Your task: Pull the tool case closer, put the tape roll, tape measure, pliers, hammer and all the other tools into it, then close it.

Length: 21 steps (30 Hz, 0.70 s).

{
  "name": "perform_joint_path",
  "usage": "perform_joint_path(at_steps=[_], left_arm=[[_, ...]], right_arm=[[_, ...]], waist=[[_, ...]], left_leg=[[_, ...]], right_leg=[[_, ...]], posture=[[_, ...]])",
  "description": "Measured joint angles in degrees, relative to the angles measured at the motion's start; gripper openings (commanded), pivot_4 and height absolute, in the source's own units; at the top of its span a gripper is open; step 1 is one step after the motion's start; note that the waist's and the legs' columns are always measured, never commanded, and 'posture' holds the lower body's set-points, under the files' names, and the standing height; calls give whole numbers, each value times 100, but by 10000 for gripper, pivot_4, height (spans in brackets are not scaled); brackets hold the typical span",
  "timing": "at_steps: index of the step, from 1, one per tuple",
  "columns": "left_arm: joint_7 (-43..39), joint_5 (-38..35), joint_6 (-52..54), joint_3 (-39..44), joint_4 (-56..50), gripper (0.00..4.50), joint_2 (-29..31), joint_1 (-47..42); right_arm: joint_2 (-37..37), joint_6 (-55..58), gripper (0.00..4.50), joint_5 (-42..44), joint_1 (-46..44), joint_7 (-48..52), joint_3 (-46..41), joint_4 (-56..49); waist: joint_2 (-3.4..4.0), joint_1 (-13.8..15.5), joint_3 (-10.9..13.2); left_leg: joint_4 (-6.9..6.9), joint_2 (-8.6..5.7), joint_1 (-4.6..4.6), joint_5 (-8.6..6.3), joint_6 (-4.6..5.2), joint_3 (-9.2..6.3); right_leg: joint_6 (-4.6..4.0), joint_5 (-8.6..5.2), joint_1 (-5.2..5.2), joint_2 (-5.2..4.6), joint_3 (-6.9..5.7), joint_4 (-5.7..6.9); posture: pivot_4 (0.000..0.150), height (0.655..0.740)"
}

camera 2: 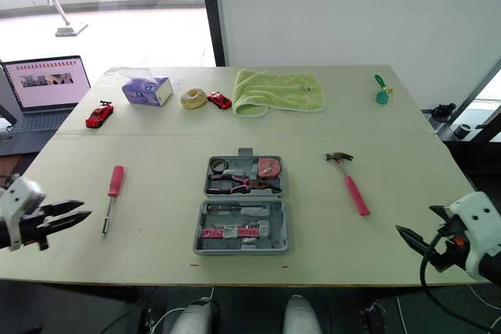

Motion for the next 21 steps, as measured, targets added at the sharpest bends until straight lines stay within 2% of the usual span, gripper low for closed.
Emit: perform_joint_path(at_steps=[2,8,13,17,21], left_arm=[[47,4,-404,145,531,44711,7,66],[144,23,-1088,321,1653,44711,190,200],[71,-37,-1120,298,1521,44711,139,108],[24,-206,-836,135,741,44711,-223,32],[6,-432,-164,-350,-687,44711,-623,119]], right_arm=[[2,-231,45000,-19,35,145,-33,377],[77,-674,45000,-107,130,358,2,1022],[107,-656,45000,-102,34,362,177,917],[136,-286,45000,14,143,284,282,229],[279,382,45000,292,249,48,466,-811]], waist=[[1,4,-1],[0,-29,-3],[12,-27,-10],[15,0,-12],[11,0,-14]], left_leg=[[-5,0,3,0,0,0],[-9,1,8,0,0,1],[-9,1,10,1,-2,1],[-15,1,9,3,-5,0],[-14,1,8,5,-9,0]], right_leg=[[2,-1,0,0,0,1],[2,-1,0,0,0,4],[2,0,1,0,1,5],[4,0,1,0,1,6],[6,2,3,0,3,5]], posture=[[1500,7400],[1500,7400],[1500,7400],[1500,7400],[1500,7400]])
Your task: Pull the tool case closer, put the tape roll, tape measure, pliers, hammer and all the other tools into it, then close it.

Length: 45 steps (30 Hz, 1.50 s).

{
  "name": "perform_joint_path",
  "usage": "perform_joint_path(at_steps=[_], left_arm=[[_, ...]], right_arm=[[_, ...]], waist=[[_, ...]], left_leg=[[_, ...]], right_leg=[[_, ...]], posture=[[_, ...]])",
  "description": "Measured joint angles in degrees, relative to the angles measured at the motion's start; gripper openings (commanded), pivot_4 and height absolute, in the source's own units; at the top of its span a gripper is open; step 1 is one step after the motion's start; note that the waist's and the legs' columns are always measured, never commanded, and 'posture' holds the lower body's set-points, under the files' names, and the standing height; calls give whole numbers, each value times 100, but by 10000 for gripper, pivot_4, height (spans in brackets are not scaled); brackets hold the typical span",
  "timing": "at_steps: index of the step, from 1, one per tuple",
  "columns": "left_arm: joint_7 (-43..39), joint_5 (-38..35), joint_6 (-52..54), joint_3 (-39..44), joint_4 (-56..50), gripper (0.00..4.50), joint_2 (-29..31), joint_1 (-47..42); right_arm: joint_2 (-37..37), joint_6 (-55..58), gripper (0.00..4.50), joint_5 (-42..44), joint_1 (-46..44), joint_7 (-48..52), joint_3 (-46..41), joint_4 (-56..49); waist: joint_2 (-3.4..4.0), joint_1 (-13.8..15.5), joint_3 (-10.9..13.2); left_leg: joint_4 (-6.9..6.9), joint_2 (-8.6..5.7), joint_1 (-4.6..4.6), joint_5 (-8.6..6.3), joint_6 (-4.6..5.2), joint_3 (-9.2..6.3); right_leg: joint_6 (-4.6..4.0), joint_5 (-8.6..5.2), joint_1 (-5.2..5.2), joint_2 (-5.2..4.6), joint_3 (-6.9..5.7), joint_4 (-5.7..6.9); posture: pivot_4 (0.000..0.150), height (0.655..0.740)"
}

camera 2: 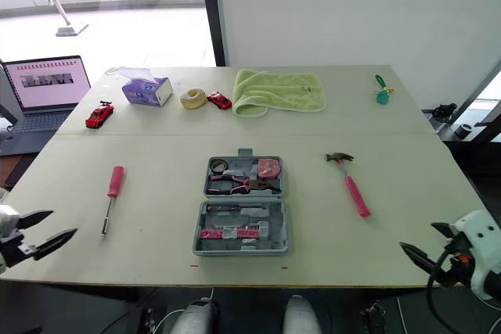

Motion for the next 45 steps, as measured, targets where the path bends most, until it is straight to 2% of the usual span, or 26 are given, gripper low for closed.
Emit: perform_joint_path(at_steps=[3,6,8,11,16,18,22,26,29,32,39,42,45], left_arm=[[40,-273,650,-479,-1387,44711,-255,61],[100,-531,1145,-1188,-2901,44711,-519,51],[236,-635,1378,-1449,-3670,44711,-611,49],[492,-829,1721,-1501,-4143,44711,-639,-73],[526,-1199,1986,-1587,-4453,44711,-710,-450],[536,-1264,2086,-1636,-4570,44711,-732,-493],[664,-1465,2241,-1796,-4900,44711,-844,-681],[841,-1451,2248,-1857,-5024,44711,-928,-618],[895,-1407,2222,-1922,-5112,44711,-940,-597],[971,-1342,2222,-1958,-5125,45000,-942,-553],[1124,-1279,2210,-1952,-5141,45000,-934,-499],[1129,-1226,2207,-1959,-5140,45000,-900,-504],[1115,-1188,2199,-1994,-5128,45000,-864,-536]], right_arm=[[305,777,45000,182,-367,-766,387,-807],[839,1574,45000,150,-1166,-1832,1366,-1518],[1167,2148,45000,-35,-1877,-2632,1843,-1627],[1391,2688,45000,-441,-2773,-3485,2361,-1440],[1604,3078,45000,-1073,-4211,-4250,2828,68],[1578,3039,45000,-1230,-4615,-4253,2988,718],[1526,2727,45000,-1550,-5846,-4173,3200,2776],[1456,2140,45000,-1777,-6600,-3852,3350,4488],[1416,1775,45000,-1904,-6947,-3680,3405,5344],[1406,1501,36777,-1920,-7093,-3520,3394,5734],[1618,1086,1002,-2104,-7238,-3269,3628,6049],[1625,1086,406,-2144,-7205,-3274,3621,5984],[1649,1267,406,-2108,-6911,-3330,3489,5488]], waist=[[-8,-15,-4],[-3,-40,-4],[-3,-47,-4],[2,-21,-4],[5,-1,-2],[6,-25,-2],[17,-99,5],[19,-173,7],[20,-182,7],[20,-186,6],[18,-187,5],[18,-183,5],[19,-172,5]], left_leg=[[0,3,3,0,0,0],[0,3,1,2,-3,0],[-1,2,-3,2,-3,0],[-2,2,-2,2,-2,0],[-2,0,-9,3,-2,0],[-7,0,-8,3,-1,0],[-11,1,-4,4,0,2],[-17,1,-10,5,0,1],[-22,1,-7,5,0,1],[-20,1,-5,5,0,1],[-17,1,-2,8,-5,1],[-17,1,-3,8,-6,1],[-20,1,-4,8,-6,0]], right_leg=[[-2,0,-1,1,0,1],[-5,2,-6,1,4,2],[-5,2,-13,2,5,2],[-6,2,-14,3,4,3],[-8,4,-14,3,4,-2],[-3,7,-18,3,4,-1],[10,14,-21,5,6,3],[15,17,-27,6,7,3],[16,17,-28,6,6,3],[16,17,-27,7,6,4],[16,17,-21,8,7,4],[16,17,-22,8,7,4],[16,17,-24,8,7,5]], posture=[[1500,7400],[1500,7400],[1500,7400],[1500,7400],[1500,7400],[1500,7400],[1500,7400],[1500,7400],[1500,7400],[1500,7400],[1500,7400],[1500,7400],[1500,7400]])
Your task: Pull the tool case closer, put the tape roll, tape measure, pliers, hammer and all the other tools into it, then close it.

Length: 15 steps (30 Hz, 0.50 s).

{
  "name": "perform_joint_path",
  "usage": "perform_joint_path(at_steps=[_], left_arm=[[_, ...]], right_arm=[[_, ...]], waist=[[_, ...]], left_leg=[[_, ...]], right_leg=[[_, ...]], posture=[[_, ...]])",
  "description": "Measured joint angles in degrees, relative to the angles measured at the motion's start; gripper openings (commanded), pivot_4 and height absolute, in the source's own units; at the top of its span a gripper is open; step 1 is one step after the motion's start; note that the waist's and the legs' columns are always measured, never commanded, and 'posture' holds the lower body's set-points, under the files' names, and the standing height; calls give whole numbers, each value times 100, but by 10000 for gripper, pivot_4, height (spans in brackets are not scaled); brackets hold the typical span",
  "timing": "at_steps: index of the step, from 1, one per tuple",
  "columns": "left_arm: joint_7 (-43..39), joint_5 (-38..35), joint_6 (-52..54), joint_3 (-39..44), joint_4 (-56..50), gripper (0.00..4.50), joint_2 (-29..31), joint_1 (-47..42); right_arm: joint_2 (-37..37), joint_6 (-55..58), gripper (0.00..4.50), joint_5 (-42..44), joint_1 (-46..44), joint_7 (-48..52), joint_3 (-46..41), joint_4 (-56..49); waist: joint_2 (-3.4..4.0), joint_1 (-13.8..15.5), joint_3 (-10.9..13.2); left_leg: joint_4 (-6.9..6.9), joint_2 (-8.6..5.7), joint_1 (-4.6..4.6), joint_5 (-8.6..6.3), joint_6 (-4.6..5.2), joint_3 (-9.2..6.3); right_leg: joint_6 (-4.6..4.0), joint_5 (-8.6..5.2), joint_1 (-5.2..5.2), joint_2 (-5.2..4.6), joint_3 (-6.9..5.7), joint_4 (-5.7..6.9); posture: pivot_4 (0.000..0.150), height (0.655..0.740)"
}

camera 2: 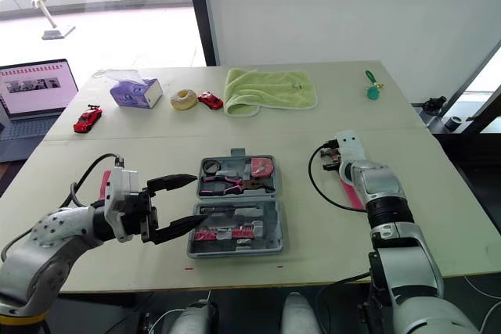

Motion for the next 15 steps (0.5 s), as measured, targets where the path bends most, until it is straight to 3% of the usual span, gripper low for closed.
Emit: perform_joint_path(at_steps=[5,8,15], left_arm=[[-90,21,-28,-27,136,45000,22,-87],[-363,56,-278,1,420,45000,73,-67],[-896,140,-767,126,830,45000,307,187]], right_arm=[[376,1216,406,232,1242,-350,-365,-2410],[1097,2426,406,373,2084,-756,-449,-4365],[2091,3565,406,297,2739,-1490,-191,-6340]], waist=[[2,15,0],[11,-32,2],[18,30,6]], left_leg=[[-11,0,-9,-1,1,-5],[-18,6,-8,-2,2,-5],[-12,6,-13,-1,1,-7]], right_leg=[[3,-2,-11,1,-2,1],[1,-2,-27,11,3,6],[-25,-14,-25,12,5,7]], posture=[[1500,7400],[1500,7400],[1500,7400]])
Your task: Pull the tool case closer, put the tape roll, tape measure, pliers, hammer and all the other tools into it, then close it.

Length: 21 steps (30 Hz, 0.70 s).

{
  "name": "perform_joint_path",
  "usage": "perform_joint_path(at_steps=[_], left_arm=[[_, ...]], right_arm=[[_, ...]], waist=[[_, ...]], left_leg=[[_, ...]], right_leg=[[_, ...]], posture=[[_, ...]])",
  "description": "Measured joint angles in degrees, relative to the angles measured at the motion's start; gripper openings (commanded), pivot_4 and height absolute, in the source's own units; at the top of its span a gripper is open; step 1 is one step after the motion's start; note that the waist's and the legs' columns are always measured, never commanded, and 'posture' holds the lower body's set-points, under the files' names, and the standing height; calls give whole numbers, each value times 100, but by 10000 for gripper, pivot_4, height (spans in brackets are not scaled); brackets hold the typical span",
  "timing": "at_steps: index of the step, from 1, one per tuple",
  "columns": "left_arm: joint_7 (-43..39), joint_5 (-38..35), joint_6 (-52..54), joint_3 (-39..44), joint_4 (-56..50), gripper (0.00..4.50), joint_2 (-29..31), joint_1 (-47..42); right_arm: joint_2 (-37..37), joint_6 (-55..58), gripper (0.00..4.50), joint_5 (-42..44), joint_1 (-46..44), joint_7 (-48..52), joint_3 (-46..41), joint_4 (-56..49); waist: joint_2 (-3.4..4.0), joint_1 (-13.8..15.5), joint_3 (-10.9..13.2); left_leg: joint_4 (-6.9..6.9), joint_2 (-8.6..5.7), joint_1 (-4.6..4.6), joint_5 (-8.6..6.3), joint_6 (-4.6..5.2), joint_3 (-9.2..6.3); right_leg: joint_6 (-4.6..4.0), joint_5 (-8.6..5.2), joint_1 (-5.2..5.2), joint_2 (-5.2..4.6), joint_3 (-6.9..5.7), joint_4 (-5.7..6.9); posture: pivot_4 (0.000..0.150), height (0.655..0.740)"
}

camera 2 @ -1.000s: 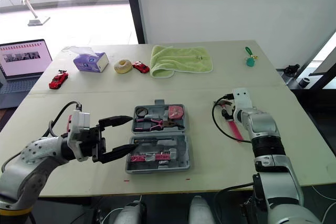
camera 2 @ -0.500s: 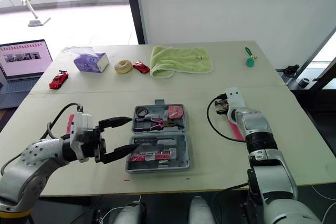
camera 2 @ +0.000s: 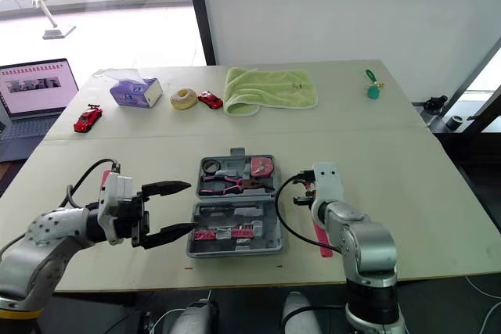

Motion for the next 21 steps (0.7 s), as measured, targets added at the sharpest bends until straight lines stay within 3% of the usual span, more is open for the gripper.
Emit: perform_joint_path(at_steps=[4,11,12,19,21], left_arm=[[-175,132,-309,54,229,45000,26,20],[-255,232,-608,50,396,45000,20,63],[-258,240,-631,51,396,45000,20,75],[-288,345,-750,51,440,45000,21,186],[-278,344,-755,52,443,45000,20,196]], right_arm=[[-12,-124,406,-175,520,-179,222,28],[-27,-865,406,-240,596,-178,326,449],[-4,-944,9637,-238,591,-179,299,508],[199,-848,42832,-151,497,-176,-136,478],[6,-360,44635,-65,500,-81,-328,101]], waist=[[0,4,0],[-20,-35,-12],[-24,-35,-15],[-20,1,-13],[-13,7,-8]], left_leg=[[-1,0,-3,0,0,0],[0,2,11,0,0,0],[1,2,13,0,0,0],[0,2,5,0,0,-2],[1,2,1,0,0,-1]], right_leg=[[0,0,1,0,0,-8],[-1,0,13,1,0,-6],[-2,1,15,1,0,-6],[-1,1,12,1,-1,-9],[-1,1,8,0,0,-10]], posture=[[1500,7400],[1500,7400],[1500,7400],[1500,7400],[1500,7400]])
